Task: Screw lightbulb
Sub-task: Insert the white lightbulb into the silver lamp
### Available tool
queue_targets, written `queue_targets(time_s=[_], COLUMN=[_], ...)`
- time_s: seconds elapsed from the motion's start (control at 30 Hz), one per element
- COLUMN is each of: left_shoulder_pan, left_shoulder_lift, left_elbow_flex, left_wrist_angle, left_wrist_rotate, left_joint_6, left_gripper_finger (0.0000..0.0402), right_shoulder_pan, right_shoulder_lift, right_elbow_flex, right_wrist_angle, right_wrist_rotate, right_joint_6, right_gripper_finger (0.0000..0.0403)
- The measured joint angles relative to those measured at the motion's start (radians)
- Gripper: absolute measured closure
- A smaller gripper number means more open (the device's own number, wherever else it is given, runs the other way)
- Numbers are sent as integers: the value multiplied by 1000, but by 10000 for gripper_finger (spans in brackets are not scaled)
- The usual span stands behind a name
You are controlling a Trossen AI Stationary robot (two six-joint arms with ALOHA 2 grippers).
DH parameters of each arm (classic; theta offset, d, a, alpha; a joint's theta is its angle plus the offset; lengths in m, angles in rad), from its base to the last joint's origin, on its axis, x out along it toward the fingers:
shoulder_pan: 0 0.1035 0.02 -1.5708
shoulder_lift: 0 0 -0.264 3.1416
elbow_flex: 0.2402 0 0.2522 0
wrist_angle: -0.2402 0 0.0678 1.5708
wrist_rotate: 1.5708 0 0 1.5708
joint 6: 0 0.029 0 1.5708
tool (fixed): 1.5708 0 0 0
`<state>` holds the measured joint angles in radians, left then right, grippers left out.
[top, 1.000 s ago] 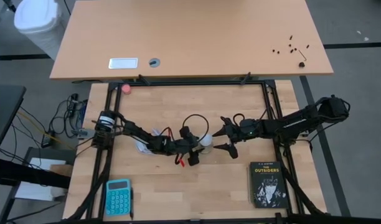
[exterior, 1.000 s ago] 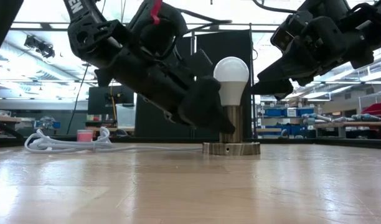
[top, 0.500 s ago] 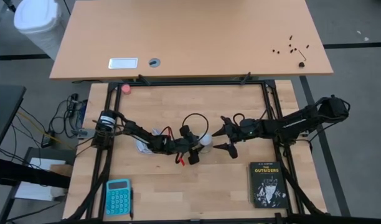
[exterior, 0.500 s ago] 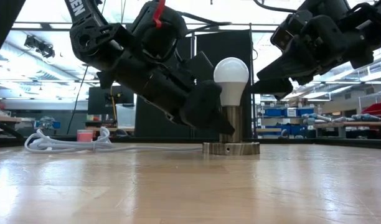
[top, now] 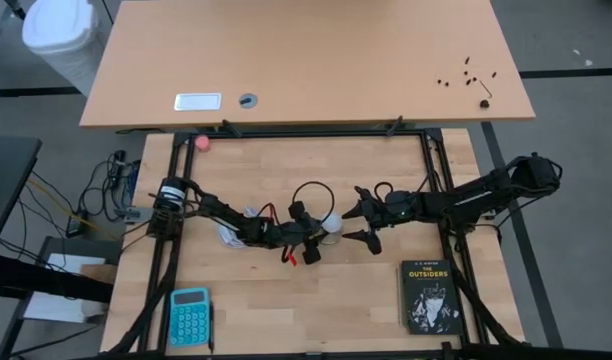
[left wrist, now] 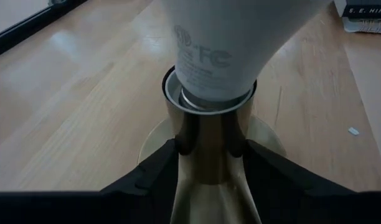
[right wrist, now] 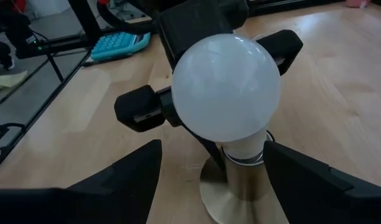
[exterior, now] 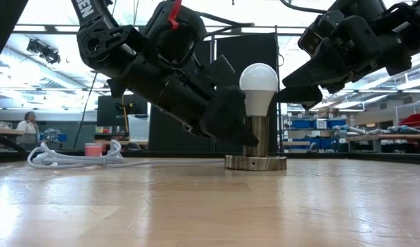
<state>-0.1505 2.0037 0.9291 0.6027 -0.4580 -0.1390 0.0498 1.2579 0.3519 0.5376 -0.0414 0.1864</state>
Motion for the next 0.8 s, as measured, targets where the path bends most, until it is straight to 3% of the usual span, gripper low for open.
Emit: queue_targets(time_s=[0.23, 0.6, 0.8], left_shoulder_pan=[0, 0, 13], left_shoulder_lift=[0, 0, 0], left_elbow_flex=[0, 0, 0], left_wrist_angle=[-8, -8, 34], left_wrist_rotate=[11, 18, 22], left_joint_6=[0, -27, -21], left_gripper_finger=[215, 126, 115], right_shoulder_pan=[0, 0, 0], right_shoulder_lift=[0, 0, 0], right_elbow_flex=[0, 0, 0], right_wrist_angle=[0, -1, 0], right_wrist_rotate=[0, 0, 0], right_joint_6=[1, 1, 0], right_gripper_finger=[112, 112, 112])
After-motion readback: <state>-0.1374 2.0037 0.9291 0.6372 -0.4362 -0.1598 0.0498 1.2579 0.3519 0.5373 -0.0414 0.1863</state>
